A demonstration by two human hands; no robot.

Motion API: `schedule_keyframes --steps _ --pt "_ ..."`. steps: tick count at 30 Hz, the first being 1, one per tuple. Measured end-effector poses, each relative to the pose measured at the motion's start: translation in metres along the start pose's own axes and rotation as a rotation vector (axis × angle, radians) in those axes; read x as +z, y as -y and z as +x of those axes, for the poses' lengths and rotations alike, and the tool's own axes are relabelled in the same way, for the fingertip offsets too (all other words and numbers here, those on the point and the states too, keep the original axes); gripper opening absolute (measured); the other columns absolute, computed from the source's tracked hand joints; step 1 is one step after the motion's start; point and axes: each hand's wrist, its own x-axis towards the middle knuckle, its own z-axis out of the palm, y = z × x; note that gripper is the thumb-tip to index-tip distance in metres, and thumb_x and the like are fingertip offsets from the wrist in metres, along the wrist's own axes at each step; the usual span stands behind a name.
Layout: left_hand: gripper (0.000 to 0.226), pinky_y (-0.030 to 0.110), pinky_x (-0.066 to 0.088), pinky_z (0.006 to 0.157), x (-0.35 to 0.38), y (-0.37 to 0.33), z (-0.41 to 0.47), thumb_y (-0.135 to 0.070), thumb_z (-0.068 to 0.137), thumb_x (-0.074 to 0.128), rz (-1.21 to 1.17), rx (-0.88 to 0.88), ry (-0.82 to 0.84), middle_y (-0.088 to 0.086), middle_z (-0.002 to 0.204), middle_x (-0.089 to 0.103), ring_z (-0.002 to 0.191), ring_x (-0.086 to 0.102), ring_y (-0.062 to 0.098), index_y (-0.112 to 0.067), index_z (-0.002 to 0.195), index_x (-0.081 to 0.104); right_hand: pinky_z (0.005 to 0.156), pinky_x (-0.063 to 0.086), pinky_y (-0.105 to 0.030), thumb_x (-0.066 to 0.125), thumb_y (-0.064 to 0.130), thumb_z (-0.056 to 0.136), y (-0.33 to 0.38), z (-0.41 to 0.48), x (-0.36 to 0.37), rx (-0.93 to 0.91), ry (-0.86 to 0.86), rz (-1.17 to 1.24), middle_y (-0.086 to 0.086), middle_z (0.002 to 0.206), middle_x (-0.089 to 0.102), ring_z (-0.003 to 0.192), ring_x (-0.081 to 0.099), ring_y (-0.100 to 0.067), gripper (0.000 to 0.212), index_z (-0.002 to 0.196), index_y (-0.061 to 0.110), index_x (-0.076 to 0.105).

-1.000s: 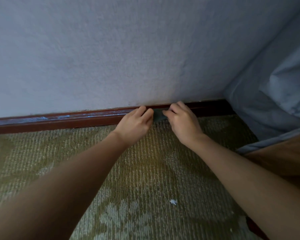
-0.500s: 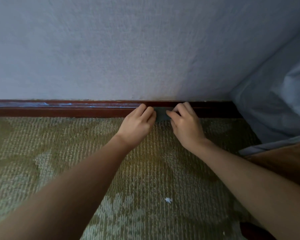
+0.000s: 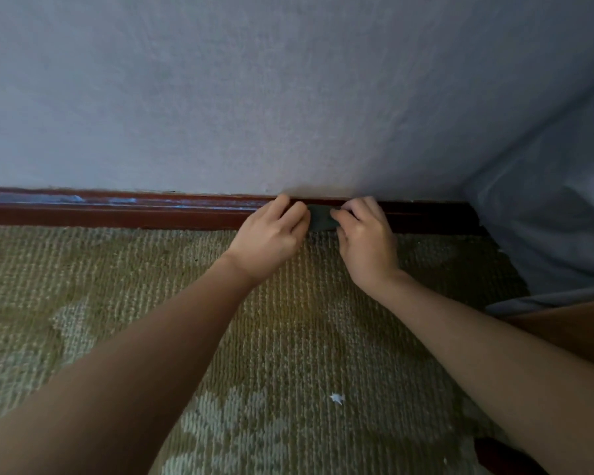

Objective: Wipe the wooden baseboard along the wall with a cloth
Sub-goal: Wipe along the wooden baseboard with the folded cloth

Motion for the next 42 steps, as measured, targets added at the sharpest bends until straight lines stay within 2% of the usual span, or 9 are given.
schedule_keyframes --steps 4,7,10,15,19,23,28,33,42 --pt "0.034 0.032 0.055 0.061 -0.005 0.000 -0.001 -0.003 0.081 0.039 -0.024 -0.027 -0.003 0.017 0.083 0.066 0.071 0.063 0.030 0.007 0.091 0.070 0.061 0.054 -0.041 0.072 -0.017 0.062 -0.001 0.002 -0.005 -0.045 0.031 -0.044 -0.020 0.078 0.063 0.074 0.061 -0.037 0.027 0.088 -0.009 0.070" --pt "0.034 0.033 0.055 0.061 -0.005 -0.009 0.006 -0.002 0.078 0.038 -0.053 -0.085 -0.001 0.016 0.081 0.066 0.071 0.063 0.030 0.007 0.086 0.070 0.066 0.053 -0.045 0.069 -0.019 0.064 0.000 0.000 -0.008 0.039 0.074 -0.082 -0.022 0.083 0.063 0.081 0.060 -0.040 0.029 0.091 -0.010 0.069" --pt "0.034 0.033 0.055 0.061 -0.006 -0.008 0.006 -0.001 0.078 0.039 -0.060 -0.070 -0.002 0.015 0.079 0.066 0.070 0.064 0.029 0.006 0.085 0.071 0.067 0.052 -0.045 0.065 -0.022 0.063 0.009 0.002 -0.006 0.091 0.057 -0.098 -0.023 0.081 0.062 0.081 0.059 -0.041 0.023 0.084 -0.012 0.068" --pt "0.030 0.031 0.053 0.060 -0.010 0.013 -0.020 -0.001 0.078 0.042 -0.001 -0.084 -0.005 0.015 0.077 0.064 0.067 0.062 0.029 0.007 0.086 0.070 0.059 0.053 -0.038 0.070 -0.020 0.058 0.033 0.016 0.004 -0.058 0.062 -0.089 -0.022 0.071 0.062 0.070 0.061 -0.037 0.017 0.073 -0.011 0.068" --pt "0.032 0.032 0.054 0.064 -0.005 0.002 -0.017 -0.001 0.077 0.039 -0.076 -0.190 -0.023 0.016 0.079 0.065 0.069 0.062 0.030 0.006 0.083 0.070 0.061 0.054 -0.040 0.071 -0.020 0.057 0.022 0.013 0.002 -0.057 0.092 -0.114 -0.022 0.078 0.063 0.074 0.061 -0.038 0.028 0.083 -0.010 0.069" --pt "0.034 0.030 0.053 0.060 -0.001 -0.007 0.000 -0.001 0.075 0.038 -0.075 -0.110 -0.063 0.012 0.075 0.065 0.067 0.063 0.027 0.003 0.080 0.072 0.061 0.054 -0.043 0.070 -0.020 0.061 0.002 0.005 -0.009 -0.031 0.118 -0.164 -0.022 0.079 0.062 0.076 0.060 -0.039 0.029 0.089 -0.010 0.069" --pt "0.038 0.028 0.051 0.060 -0.004 0.003 -0.004 -0.003 0.074 0.036 -0.028 -0.019 -0.048 0.008 0.075 0.065 0.067 0.063 0.024 -0.003 0.077 0.073 0.057 0.053 -0.040 0.070 -0.022 0.057 0.012 0.012 -0.004 -0.055 0.096 -0.144 -0.021 0.073 0.061 0.072 0.060 -0.038 0.023 0.077 -0.010 0.068" --pt "0.026 0.029 0.049 0.058 0.004 -0.003 0.001 -0.001 0.076 0.045 -0.056 -0.066 -0.100 0.012 0.071 0.062 0.064 0.061 0.026 0.004 0.075 0.070 0.056 0.054 -0.042 0.072 -0.017 0.063 -0.002 0.006 -0.009 -0.106 0.138 -0.138 -0.022 0.082 0.063 0.078 0.061 -0.038 0.027 0.088 -0.010 0.069" --pt "0.026 0.028 0.047 0.055 0.019 -0.018 0.019 0.000 0.079 0.045 -0.024 0.014 -0.163 0.009 0.070 0.062 0.062 0.059 0.023 0.000 0.070 0.069 0.045 0.049 -0.040 0.070 -0.017 0.063 -0.032 0.004 -0.020 -0.196 0.169 -0.179 -0.023 0.073 0.057 0.071 0.058 -0.037 0.015 0.075 -0.009 0.065"
